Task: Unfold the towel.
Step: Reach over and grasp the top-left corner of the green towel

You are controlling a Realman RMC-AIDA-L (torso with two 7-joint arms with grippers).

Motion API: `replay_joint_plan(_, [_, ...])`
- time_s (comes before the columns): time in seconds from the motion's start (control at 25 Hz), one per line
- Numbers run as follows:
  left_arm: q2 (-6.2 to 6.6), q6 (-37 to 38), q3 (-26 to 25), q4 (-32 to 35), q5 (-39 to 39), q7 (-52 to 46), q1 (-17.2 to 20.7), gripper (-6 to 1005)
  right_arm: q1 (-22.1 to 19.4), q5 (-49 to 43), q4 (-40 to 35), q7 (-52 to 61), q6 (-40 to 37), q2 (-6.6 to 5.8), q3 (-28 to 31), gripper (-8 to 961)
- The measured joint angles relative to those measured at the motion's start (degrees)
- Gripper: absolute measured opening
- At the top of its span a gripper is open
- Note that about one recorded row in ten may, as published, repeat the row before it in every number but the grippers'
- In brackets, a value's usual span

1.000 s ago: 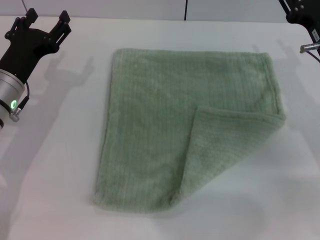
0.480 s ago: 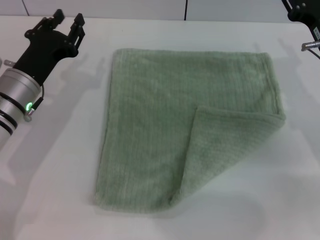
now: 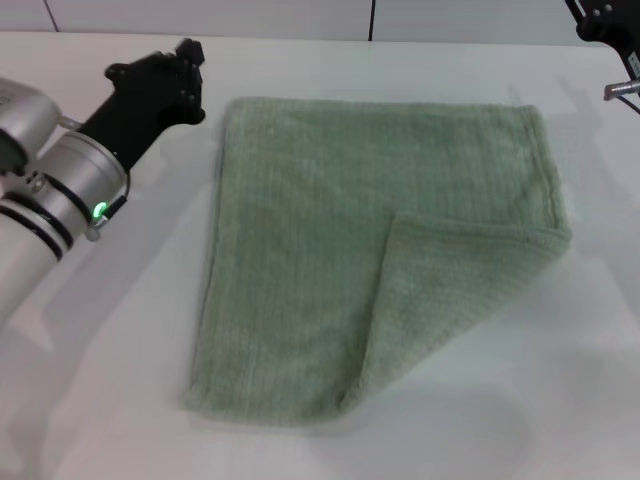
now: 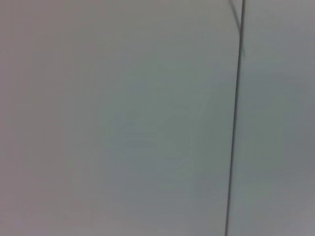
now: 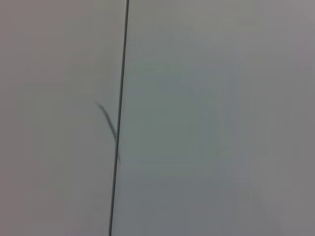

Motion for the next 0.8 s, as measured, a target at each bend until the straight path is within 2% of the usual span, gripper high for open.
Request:
replay_joint_plan(0.2, [-0.24,-8.6,2.04,0.29,-0.04,-6.6,-2.87,-2,0.94,-0.01,0.77,0.2,0.0,0.0,-0.02,695])
replay_joint_plan(0.52, [-0.61,-15.43,4.77,0.15,-0.43,-8.34,-5.82,-2,2.22,-0.33,2.12,0.13,0.44,0.01,-0.38,693])
replay_joint_plan(0.6, [-0.61,-21.01,6.5,0.42,-0.54,-10.16,-7.7,-2,2.18,-0.37,2.25,0.15,0.44,0.0,-0.36,693])
replay_joint_plan(0.8, [-0.6,-25.6,7.32,0.35,-0.29,-13.69,-9.12,-2,2.07,-0.58,2.59,0.05,0.46,0.03,-0.67,694])
